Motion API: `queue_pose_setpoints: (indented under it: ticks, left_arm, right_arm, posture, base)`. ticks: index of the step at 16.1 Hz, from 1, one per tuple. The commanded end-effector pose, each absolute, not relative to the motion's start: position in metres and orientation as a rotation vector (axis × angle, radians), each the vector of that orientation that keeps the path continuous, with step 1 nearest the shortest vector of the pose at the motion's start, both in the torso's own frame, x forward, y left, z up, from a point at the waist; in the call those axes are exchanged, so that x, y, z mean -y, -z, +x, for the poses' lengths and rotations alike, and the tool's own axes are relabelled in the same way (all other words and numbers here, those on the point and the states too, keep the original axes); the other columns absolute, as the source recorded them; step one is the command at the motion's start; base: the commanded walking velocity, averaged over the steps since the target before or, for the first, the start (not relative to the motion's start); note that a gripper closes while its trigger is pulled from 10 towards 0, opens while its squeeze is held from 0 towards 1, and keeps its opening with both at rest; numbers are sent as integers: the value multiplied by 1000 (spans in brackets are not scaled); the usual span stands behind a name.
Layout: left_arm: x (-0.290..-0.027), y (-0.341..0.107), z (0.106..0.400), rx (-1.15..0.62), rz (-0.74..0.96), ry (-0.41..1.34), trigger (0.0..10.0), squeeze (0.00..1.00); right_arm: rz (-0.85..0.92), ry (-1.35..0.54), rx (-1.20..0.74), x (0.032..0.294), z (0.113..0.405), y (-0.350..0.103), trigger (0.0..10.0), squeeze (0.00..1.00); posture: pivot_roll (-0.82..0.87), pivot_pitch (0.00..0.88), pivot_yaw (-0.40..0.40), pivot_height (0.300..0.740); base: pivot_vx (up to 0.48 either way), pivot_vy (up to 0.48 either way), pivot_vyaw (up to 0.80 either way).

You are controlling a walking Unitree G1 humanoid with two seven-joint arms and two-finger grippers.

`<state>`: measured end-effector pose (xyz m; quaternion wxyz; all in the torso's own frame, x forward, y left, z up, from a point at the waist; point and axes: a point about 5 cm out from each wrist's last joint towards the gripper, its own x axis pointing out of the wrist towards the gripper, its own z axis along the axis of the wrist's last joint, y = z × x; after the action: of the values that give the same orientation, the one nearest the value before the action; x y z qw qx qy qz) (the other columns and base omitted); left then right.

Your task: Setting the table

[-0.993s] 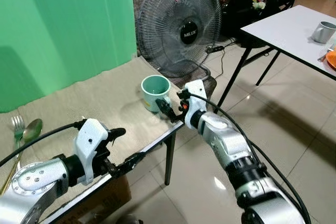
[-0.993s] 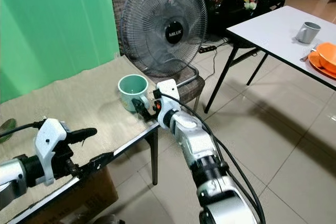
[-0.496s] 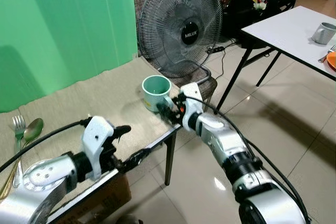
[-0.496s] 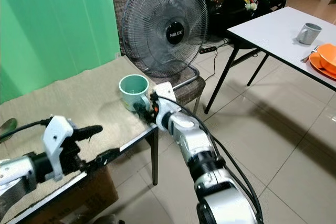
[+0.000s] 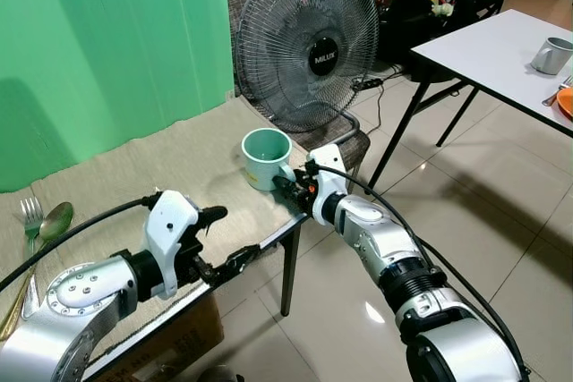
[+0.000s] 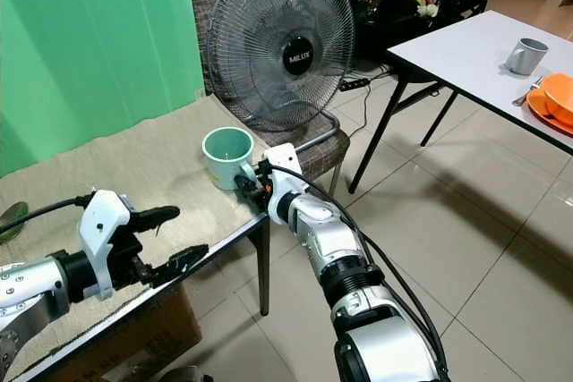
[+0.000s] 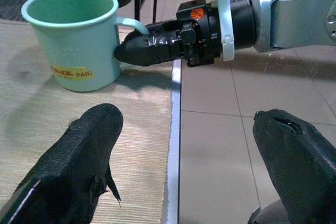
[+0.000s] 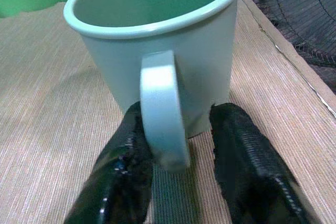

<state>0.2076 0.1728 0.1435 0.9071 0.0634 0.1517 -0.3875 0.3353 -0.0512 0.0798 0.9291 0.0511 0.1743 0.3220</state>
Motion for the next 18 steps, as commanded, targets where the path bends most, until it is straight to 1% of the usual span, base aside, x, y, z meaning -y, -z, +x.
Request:
queue_pose_setpoints:
  ticks: [1,5,10,14,16,17,18]
  left_arm:
    - [-172,-142,209,-321,137,809,10000,0]
    - [-174,-143,212,-321,153,809,10000,0]
    - [-170,-151,220,-281,169,806,10000,0]
    - [-164,-153,220,-263,154,829,10000,0]
    - [-159,-152,224,-236,144,814,10000,0]
    - [-158,-153,224,-226,133,807,10000,0]
    - [-153,-153,224,-205,119,788,10000,0]
  right_arm:
    - [93,-657,-341,52,340,-84,0,0]
    - [97,-652,-342,49,342,-85,0,0]
    - [83,-662,-323,47,348,-91,0,0]
    - [81,-708,-212,44,347,-106,0,0]
    - [70,-728,-100,56,337,-124,0,0]
    - [55,-727,-77,62,332,-128,0,0]
    - [11,-729,-30,80,319,-139,0,0]
  posture:
    - [196,0,-32,740]
    - [207,0,-30,740]
    - [197,0,-57,740]
    - [144,0,-14,740]
    - [101,0,5,740]
    - [101,0,5,740]
    - [74,0,13,740]
  base:
    - [0,0,0]
    - [0,0,0]
    - [0,0,0]
    - [0,0,0]
    - [0,0,0]
    - [0,0,0]
    - [0,0,0]
